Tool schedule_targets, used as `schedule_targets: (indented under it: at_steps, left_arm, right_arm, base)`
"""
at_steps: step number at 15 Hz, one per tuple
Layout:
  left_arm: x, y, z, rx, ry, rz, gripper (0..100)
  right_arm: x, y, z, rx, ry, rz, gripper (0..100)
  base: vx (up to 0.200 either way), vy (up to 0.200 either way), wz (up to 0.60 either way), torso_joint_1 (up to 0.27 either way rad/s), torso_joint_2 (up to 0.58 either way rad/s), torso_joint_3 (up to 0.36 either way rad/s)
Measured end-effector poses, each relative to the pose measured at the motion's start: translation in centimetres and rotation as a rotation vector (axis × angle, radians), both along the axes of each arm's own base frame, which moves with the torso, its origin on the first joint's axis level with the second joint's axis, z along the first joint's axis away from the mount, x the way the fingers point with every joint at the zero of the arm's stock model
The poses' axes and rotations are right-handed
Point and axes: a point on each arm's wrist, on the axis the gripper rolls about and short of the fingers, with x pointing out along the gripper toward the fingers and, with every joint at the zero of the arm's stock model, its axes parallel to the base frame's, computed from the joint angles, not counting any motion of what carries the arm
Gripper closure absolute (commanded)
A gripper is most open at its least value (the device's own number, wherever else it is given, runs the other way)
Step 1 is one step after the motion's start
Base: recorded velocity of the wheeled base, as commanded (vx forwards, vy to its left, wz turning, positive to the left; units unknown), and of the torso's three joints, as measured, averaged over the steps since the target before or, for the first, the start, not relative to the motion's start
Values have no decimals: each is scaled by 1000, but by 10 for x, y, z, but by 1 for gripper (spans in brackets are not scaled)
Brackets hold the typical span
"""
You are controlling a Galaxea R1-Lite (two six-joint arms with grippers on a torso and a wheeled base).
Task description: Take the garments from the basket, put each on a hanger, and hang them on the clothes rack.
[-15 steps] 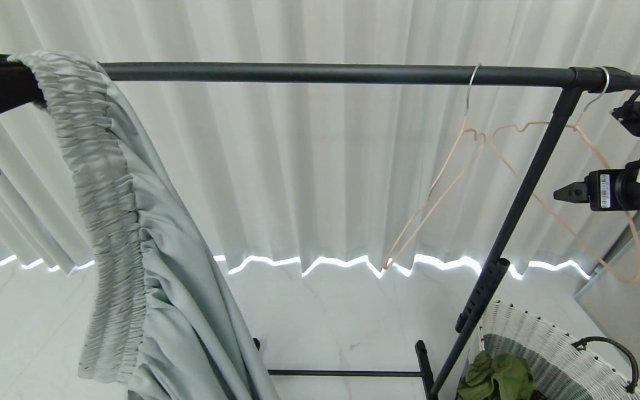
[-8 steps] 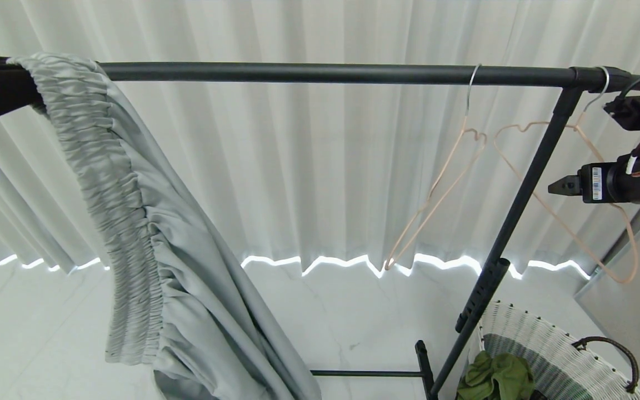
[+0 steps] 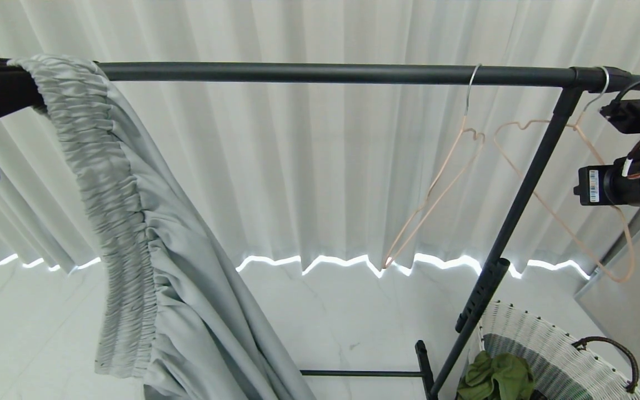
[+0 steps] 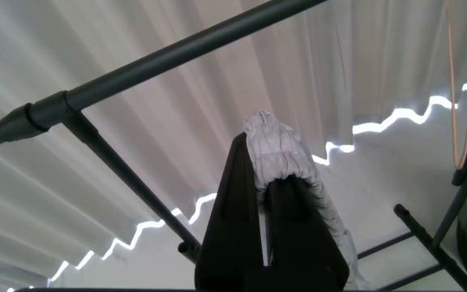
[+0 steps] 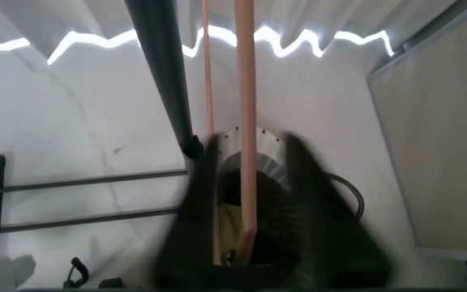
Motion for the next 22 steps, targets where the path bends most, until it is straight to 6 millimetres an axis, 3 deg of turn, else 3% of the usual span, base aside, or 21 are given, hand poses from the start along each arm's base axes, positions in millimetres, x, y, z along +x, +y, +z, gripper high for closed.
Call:
schedule_targets:
  at_steps: [11,18,22]
  left_arm:
    - [-1,1,-2,4,5,0,100]
    - [-7,6,-7,14,3,3,100]
    - [-7,7,-8,50,-7,8,100]
  right_arm:
    - [-10,-2,12,24,-55,-16,100]
    - [-42,-7,32,45,-153,-20,100]
    - [-77,-13,26,35,-160,-15,100]
  base:
    - [0,0,0,0,0,0]
    - [0,0,0,0,0,0]
    - [-200,0,0,5,2,4]
